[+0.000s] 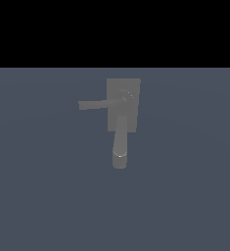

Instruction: Turn on the faucet by rotating a designated handle.

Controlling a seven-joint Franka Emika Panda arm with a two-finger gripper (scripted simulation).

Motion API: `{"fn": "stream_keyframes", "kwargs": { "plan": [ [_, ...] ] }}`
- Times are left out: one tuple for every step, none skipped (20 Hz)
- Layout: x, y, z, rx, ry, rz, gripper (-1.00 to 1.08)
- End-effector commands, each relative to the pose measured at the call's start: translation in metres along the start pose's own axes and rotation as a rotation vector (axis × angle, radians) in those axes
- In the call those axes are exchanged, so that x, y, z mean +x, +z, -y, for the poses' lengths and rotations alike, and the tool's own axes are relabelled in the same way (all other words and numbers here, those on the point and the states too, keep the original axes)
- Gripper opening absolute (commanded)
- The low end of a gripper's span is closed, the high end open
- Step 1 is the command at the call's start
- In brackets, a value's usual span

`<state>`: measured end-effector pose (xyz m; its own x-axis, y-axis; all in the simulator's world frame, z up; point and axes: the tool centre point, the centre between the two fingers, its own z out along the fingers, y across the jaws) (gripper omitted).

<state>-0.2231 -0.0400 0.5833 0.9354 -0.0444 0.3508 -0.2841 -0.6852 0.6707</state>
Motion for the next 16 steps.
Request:
{"fn": "stream_keyframes", "kwargs": {
  "plan": [
    [0.008, -0.014, -0.007, -0.101, 0.01, -0.055, -1.0],
    [0.011, -0.02, -0.009, -0.14, 0.013, -0.077, -1.0],
    [0.015, -0.026, -0.011, -0.179, 0.015, -0.099, -1.0],
    [0.018, -0.033, -0.013, -0.219, 0.016, -0.12, -1.0],
    [0.021, -0.039, -0.014, -0.258, 0.017, -0.142, -1.0],
    [0.024, -0.046, -0.015, -0.297, 0.017, -0.163, -1.0],
    [0.027, -0.052, -0.015, -0.336, 0.016, -0.185, -1.0],
    [0.031, -0.059, -0.015, -0.375, 0.014, -0.206, -1.0],
    [0.034, -0.066, -0.015, -0.413, 0.012, -0.227, -1.0],
    [0.037, -0.073, -0.014, -0.452, 0.008, -0.249, -1.0],
    [0.04, -0.08, -0.012, -0.49, 0.004, -0.27, -1.0],
    [0.044, -0.086, -0.01, -0.528, -0.001, -0.291, -1.0],
    [0.047, -0.093, -0.008, -0.566, -0.007, -0.312, -1.0],
    [0.05, -0.1, -0.006, -0.603, -0.014, -0.333, -1.0],
    [0.053, -0.106, -0.002, -0.641, -0.022, -0.354, -1.0],
    [0.057, -0.113, 0.001, -0.678, -0.031, -0.375, -1.0]
  ]
}}
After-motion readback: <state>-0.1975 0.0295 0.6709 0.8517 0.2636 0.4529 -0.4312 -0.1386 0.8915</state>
